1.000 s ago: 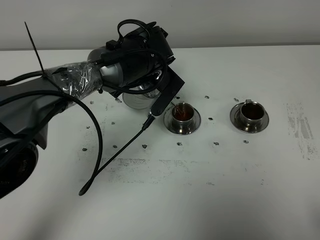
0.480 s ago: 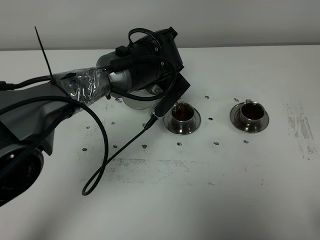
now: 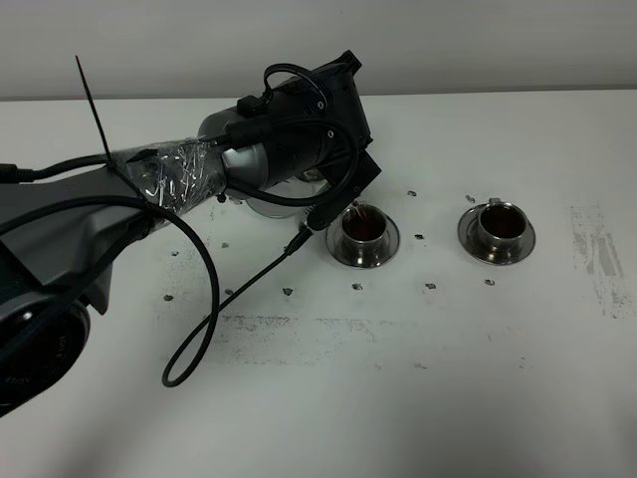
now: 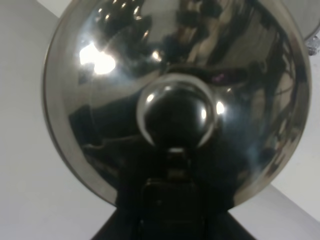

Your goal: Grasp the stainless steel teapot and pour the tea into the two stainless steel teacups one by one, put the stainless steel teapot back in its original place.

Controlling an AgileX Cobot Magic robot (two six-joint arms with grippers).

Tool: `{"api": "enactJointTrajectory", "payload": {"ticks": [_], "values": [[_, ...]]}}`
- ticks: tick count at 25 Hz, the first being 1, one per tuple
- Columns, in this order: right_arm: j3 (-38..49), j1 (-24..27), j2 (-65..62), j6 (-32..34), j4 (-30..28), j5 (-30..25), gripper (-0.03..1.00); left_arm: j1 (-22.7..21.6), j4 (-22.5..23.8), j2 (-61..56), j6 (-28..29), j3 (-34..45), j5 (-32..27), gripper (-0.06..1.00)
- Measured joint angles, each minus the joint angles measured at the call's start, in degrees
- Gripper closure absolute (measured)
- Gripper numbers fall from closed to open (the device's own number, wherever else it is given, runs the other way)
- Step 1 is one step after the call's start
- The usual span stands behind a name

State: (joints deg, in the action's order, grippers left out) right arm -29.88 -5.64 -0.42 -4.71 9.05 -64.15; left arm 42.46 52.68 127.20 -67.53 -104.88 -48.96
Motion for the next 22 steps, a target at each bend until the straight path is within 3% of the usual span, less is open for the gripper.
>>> {"api": "enactJointTrajectory", "payload": {"ticks": [22], "values": [[0.0,0.0,0.0,0.0,0.0,0.0,0.53,0.0,-0.48,0.0,0.12,0.0,0.27,0.75]]}}
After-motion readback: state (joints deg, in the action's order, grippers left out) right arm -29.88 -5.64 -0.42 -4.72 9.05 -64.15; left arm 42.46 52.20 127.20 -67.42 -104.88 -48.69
